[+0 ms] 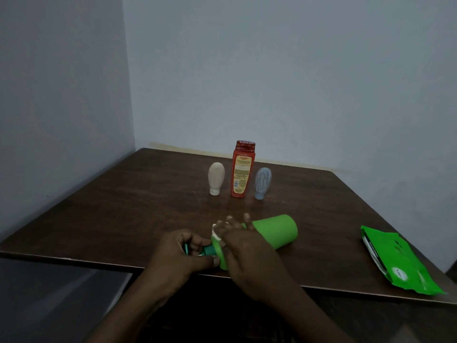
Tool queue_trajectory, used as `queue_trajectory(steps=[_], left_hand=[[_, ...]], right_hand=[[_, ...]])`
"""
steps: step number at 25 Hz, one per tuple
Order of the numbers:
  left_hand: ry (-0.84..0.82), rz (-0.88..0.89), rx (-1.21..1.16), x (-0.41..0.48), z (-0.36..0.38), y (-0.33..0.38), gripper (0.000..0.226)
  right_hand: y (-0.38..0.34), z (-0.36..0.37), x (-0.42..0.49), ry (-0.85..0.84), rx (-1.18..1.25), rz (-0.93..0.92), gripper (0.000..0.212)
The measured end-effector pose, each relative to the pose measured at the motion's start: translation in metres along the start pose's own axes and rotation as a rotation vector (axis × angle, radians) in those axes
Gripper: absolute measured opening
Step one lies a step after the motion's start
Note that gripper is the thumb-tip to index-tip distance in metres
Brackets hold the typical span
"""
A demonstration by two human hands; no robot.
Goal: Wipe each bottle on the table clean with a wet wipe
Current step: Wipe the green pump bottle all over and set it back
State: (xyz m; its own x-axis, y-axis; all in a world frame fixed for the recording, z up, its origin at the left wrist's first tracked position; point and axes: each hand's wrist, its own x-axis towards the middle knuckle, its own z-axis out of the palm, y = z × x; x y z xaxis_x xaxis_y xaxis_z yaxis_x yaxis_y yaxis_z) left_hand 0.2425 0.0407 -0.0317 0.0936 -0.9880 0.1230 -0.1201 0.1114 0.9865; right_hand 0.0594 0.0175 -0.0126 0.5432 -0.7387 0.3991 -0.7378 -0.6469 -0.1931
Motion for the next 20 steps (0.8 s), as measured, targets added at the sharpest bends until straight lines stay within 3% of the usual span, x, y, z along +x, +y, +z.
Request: queue_trajectory(steps=[8, 11, 16, 18, 20], left_hand=[[0.021, -0.025, -0.004, 0.010, 0.004, -0.004, 0.036], [0.021, -0.021, 0.009, 0.007, 0.004, -0.007, 0.041], [-0.010, -0.010, -0.032, 0.005, 0.004, -0.005, 0.038], [-0.012, -0.021, -0.064, 0.005, 0.003, -0.003, 0.032], [0.018, -0.063, -0.100, 0.005, 0.003, -0.003, 0.024]], right_hand=[[0.102, -0.028, -0.001, 0.122, -0.201, 0.528, 0.033], [0.063, -0.018, 0.003, 0.128, -0.135, 0.445, 0.032], [-0.006, 0.015, -0.004, 0.059, -0.056, 0.004, 0.047], [0.003, 0.007, -0.005, 0.058, -0.020, 0.005, 0.047], [0.029, 0.000, -0.007, 0.090, -0.010, 0.132, 0.045]])
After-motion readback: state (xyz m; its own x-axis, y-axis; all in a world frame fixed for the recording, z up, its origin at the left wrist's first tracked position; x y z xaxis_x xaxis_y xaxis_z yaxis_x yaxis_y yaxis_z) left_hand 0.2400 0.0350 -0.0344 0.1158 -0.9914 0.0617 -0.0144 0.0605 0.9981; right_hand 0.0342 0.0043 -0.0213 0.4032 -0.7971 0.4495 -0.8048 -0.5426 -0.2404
